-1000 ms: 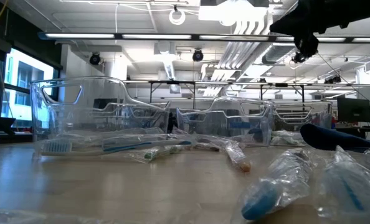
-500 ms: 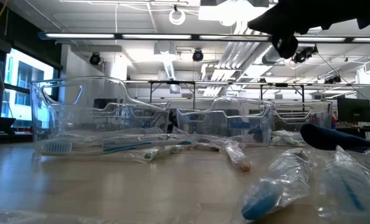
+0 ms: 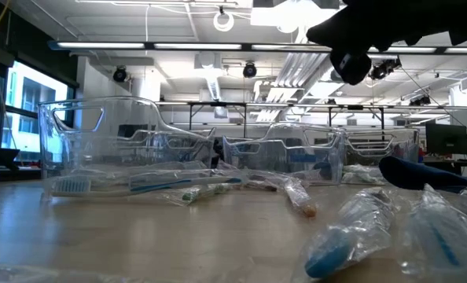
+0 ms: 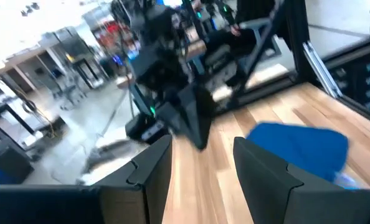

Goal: Pick & Place Toothbrushes
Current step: Put the blue toothbrush into the bottom transparent bin

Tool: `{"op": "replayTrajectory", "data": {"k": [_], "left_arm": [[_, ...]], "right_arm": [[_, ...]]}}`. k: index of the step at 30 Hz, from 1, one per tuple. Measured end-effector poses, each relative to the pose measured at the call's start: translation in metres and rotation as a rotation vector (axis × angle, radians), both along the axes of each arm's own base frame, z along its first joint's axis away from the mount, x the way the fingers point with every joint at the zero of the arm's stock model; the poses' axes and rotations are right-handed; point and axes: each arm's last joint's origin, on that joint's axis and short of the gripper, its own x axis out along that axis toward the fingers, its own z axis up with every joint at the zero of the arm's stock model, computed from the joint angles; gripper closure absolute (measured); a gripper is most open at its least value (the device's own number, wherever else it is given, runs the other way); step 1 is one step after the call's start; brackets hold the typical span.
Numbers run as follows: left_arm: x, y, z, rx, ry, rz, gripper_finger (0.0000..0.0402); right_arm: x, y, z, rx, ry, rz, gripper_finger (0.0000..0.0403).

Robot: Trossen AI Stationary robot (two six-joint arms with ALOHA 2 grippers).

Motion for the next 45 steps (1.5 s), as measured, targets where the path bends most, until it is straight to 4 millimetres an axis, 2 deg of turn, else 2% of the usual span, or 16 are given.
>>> {"op": "replayTrajectory", "data": {"k": [9, 17, 21, 24, 32, 37, 45], "left_arm": [[-0.004, 0.001, -0.025, -0.14, 0.248, 0.017, 0.0242], [-0.01, -0.005, -0.035, -0.273, 0.37, -0.019, 0.0256], [-0.012, -0.013, -0.032, -0.275, 0.347, 0.011, 0.0264], [-0.014, -0.023, -0.022, -0.257, 0.297, 0.068, 0.0277], [-0.006, -0.056, -0.012, -0.235, 0.288, 0.032, 0.0341], [0.011, -0.067, -0.011, -0.206, 0.376, 0.053, 0.0394], [0.029, -0.071, -0.001, -0.238, 0.584, 0.169, 0.0396]], "right_arm": [[-0.001, 0.02, -0.004, 0.004, -0.002, 0.079, 0.0399], [-0.001, 0.021, -0.003, 0.0, -0.013, 0.084, 0.0399], [-0.001, 0.021, -0.003, -0.005, -0.013, 0.085, 0.0399], [-0.001, 0.021, -0.003, -0.024, -0.016, 0.088, 0.0399], [-0.001, 0.021, -0.003, -0.027, -0.017, 0.089, 0.0399], [-0.001, 0.021, -0.003, -0.043, -0.019, 0.092, 0.0399], [-0.001, 0.021, -0.003, -0.053, -0.02, 0.094, 0.0399]]}}
